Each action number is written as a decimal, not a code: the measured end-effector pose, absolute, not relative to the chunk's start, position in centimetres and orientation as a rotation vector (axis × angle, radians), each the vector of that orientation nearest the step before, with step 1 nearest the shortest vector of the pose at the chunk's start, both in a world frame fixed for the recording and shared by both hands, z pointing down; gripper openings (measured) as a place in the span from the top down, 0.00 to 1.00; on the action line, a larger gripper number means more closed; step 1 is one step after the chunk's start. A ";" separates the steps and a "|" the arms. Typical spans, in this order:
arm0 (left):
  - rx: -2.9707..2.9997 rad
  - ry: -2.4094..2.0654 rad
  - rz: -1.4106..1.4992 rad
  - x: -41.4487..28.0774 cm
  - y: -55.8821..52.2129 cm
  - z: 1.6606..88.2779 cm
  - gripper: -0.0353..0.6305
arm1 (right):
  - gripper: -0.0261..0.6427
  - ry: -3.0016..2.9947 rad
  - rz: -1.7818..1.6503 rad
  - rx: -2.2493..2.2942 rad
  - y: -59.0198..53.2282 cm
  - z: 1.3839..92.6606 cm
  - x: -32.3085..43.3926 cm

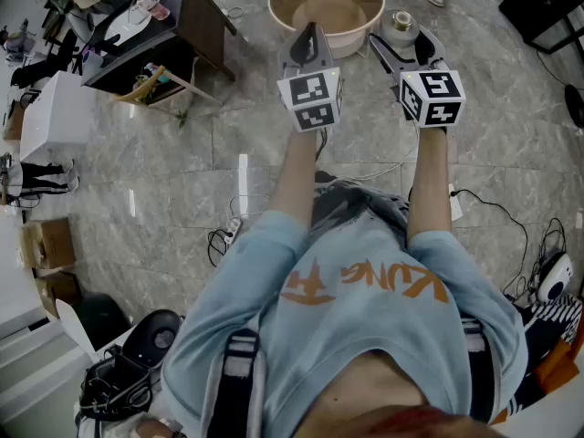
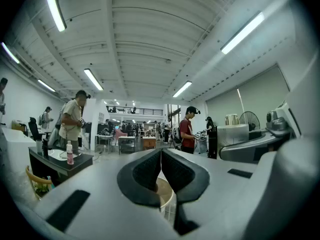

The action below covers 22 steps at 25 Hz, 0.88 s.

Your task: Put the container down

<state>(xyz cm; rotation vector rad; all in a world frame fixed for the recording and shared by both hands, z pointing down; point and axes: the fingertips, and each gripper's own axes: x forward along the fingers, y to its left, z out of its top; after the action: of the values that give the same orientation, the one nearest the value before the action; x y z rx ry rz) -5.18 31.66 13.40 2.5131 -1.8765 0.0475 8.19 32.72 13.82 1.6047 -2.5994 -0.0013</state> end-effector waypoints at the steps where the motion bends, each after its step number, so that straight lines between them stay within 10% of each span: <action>1: 2.515 -1.877 0.043 -5.0 31.6 13.3 0.91 | 0.44 -2.601 -0.007 1.604 32.6 13.8 8.3; 22: 2.473 -1.950 -0.024 -5.9 31.5 11.2 0.91 | 0.44 -2.661 -0.040 1.611 32.6 11.0 10.2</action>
<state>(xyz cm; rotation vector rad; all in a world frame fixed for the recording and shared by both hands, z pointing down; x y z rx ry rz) -5.92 31.54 11.24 2.4731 -1.9496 -0.0242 10.23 32.58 10.99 1.6109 -2.6609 -0.0395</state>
